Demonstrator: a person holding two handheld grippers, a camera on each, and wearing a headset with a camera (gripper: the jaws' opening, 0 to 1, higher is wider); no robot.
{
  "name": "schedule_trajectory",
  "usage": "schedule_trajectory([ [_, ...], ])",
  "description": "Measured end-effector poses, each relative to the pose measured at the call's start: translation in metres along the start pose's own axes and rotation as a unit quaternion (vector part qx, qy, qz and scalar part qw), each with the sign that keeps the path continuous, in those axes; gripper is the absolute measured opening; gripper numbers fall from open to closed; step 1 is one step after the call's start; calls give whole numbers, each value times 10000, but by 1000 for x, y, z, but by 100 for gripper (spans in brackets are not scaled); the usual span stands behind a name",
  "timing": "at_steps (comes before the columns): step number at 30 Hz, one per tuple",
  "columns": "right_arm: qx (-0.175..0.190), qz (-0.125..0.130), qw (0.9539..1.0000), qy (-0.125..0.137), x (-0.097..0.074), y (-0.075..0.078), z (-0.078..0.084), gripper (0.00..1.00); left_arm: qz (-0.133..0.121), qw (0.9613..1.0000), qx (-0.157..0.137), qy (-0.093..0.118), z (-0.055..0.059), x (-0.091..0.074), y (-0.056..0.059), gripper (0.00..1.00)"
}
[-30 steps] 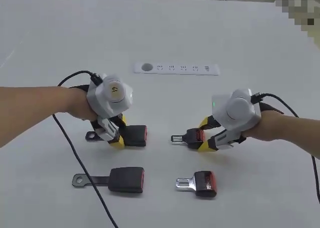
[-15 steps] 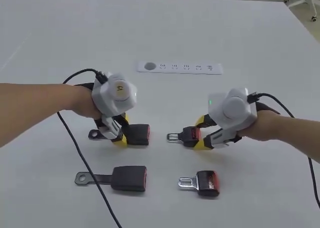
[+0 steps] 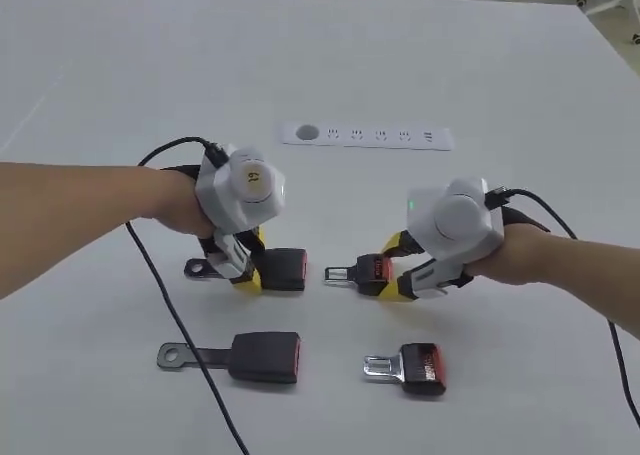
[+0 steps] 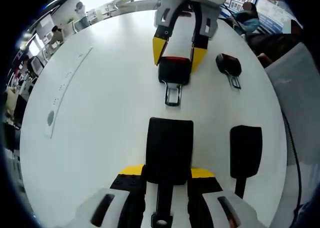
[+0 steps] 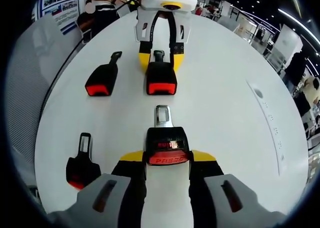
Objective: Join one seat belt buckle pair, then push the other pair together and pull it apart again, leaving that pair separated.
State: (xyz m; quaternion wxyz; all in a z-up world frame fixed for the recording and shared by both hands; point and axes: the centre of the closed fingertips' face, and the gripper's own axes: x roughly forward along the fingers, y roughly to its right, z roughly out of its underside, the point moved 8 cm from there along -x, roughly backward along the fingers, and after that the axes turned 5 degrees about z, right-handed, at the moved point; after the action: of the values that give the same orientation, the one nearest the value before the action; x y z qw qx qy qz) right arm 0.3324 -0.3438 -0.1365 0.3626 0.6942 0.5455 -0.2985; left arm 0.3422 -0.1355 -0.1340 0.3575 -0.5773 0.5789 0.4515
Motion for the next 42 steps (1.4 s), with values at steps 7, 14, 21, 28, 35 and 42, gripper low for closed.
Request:
schedule_trajectory([
  [7,-41,-22,10000,41,5,-1,-9,31,1,10000,3,-18,-1,-1,1,32],
  [14,-53,-40,10000,70,11,-1,-15,31,0,10000,-13,-15,1,0,-1,32],
  [21,-68,-60,9999,80,15,-3,-21,31,-4,10000,-22,-6,0,0,0,32],
  [28,-72,-80,9999,84,21,-1,-24,31,-1,10000,-24,17,1,0,-1,32],
  [35,-102,-80,9999,81,23,-2,-27,30,1,10000,-26,28,1,1,-2,32],
  [42,-46,-36,10000,44,25,-5,-28,30,-15,9999,-54,87,3,1,-2,32],
])
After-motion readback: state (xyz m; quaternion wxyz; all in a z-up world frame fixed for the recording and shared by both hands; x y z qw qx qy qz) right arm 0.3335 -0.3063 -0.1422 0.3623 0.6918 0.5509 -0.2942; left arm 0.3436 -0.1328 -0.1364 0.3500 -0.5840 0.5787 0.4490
